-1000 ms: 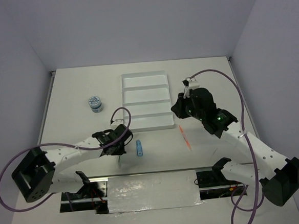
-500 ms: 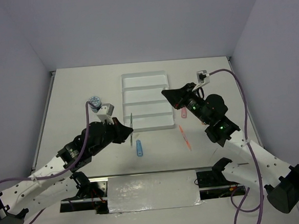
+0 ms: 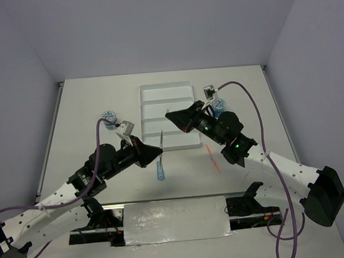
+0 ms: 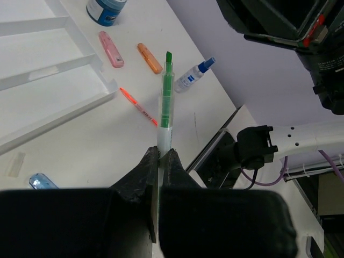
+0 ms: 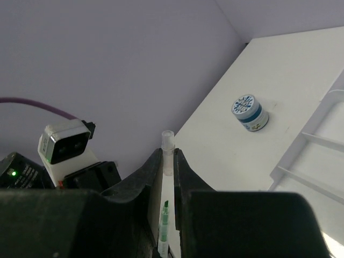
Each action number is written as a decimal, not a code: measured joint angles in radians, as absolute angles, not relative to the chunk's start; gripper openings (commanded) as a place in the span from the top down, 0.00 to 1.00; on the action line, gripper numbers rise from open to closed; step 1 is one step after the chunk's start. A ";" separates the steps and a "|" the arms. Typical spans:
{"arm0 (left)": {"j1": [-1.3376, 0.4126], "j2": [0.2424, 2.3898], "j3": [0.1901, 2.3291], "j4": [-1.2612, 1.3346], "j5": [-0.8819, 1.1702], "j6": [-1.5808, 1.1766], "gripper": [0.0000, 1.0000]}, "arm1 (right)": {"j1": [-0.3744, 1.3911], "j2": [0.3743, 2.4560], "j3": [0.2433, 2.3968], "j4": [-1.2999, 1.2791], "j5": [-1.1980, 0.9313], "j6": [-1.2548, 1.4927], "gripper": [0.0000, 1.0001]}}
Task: Sort the stationery into containers
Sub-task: Close the pen cap on the pen.
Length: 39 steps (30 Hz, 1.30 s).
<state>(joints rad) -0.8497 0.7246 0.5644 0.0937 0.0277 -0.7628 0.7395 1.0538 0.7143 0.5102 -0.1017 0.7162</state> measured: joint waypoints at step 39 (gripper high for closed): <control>-0.850 0.704 0.550 0.151 0.028 -0.761 1.00 | 0.799 1.073 0.697 0.525 -0.155 0.707 1.00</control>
<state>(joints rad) -0.8497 0.7044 0.5495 0.1513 0.0277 -0.7609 0.7990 1.0733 0.6968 0.5251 -0.1551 0.7074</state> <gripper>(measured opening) 0.099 0.165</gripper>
